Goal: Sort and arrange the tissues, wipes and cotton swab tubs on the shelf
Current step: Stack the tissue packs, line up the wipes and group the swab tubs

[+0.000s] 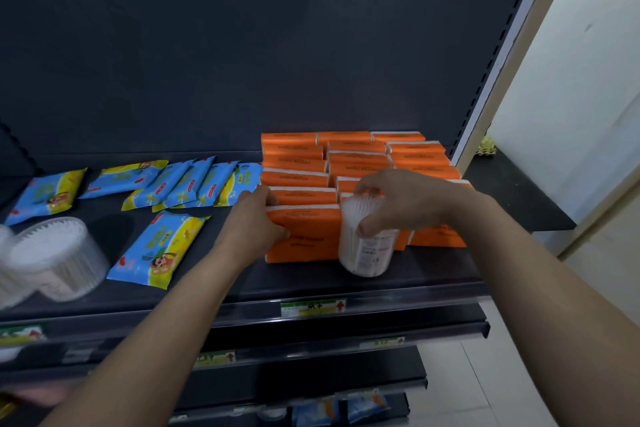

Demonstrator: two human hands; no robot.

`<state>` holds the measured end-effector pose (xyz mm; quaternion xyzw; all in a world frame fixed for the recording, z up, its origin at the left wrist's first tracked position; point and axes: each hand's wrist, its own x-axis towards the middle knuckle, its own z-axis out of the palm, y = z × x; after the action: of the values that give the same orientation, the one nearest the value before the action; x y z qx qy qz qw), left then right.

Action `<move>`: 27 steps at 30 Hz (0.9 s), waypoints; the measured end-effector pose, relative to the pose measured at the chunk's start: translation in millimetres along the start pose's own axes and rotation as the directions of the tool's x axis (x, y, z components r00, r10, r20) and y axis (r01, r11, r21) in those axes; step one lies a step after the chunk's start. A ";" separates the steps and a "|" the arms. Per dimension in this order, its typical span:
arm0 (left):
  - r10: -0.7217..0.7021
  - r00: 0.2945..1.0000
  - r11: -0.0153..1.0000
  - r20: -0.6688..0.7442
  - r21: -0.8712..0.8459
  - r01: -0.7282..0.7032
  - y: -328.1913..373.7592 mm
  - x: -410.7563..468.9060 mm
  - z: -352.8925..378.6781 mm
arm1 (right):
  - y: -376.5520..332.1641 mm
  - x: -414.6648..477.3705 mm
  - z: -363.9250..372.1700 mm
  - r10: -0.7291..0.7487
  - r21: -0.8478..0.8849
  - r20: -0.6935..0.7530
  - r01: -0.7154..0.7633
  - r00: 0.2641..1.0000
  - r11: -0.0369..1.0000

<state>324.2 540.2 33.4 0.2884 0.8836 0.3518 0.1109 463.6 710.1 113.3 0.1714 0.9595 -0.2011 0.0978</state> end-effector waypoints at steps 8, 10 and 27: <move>0.014 0.996 1.000 -0.087 0.007 -0.014 0.1 -5.4 5.5 | -5.0 -5.5 -2.4 -0.051 0.034 -0.006 0.051 0.999 0.998; 0.007 0.999 1.000 -0.053 -0.021 -0.008 -5.0 -8.0 -0.1 | -7.2 -5.1 -3.1 -0.064 0.027 -0.010 0.065 0.998 0.998; -0.002 0.953 1.000 -0.304 0.003 0.003 -45.8 -55.7 -60.2 | -74.2 22.6 10.2 -0.309 0.006 -0.215 0.318 0.926 0.948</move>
<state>325.5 447.0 45.5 0.2302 0.8910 0.3905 -0.0262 416.7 648.6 124.5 0.0385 0.9752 -0.2141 -0.0418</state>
